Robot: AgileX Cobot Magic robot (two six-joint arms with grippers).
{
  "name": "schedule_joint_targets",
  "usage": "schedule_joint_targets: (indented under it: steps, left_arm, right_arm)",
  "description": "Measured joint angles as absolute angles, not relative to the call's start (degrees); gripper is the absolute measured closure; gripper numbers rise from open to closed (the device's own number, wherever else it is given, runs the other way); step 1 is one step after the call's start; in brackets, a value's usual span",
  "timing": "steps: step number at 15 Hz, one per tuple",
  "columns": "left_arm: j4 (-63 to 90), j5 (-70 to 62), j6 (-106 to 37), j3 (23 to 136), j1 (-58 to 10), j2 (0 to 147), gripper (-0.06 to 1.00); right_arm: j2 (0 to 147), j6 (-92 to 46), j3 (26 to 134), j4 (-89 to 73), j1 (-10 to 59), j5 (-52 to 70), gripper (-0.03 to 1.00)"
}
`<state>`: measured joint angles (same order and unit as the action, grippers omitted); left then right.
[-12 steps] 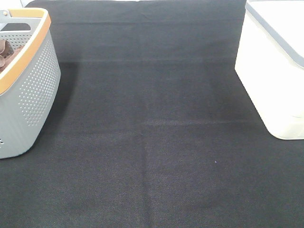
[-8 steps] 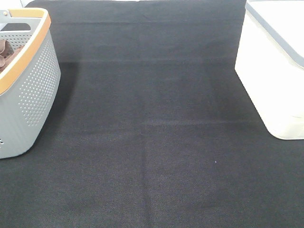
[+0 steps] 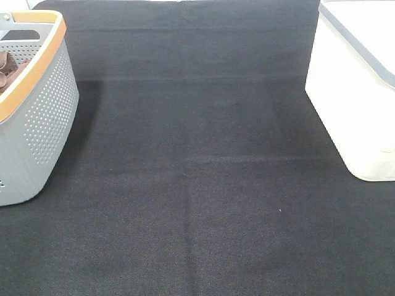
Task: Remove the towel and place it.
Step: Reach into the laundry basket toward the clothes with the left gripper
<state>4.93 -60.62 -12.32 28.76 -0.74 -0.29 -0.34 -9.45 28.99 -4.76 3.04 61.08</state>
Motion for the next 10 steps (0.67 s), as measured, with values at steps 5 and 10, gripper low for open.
schedule_joint_targets:
  steps: [5, 10]
  left_arm:
    - [4.93, -60.62, -12.32, 28.76, -0.74, -0.29, 0.24]
    - [4.93, -60.62, -12.32, 28.76, -0.74, -0.29, 0.24]
  right_arm:
    - [-0.34, -9.45, 28.99, -4.76, 3.04, 61.08, 0.33]
    - [-0.34, -9.45, 28.99, -4.76, 3.04, 61.08, 0.33]
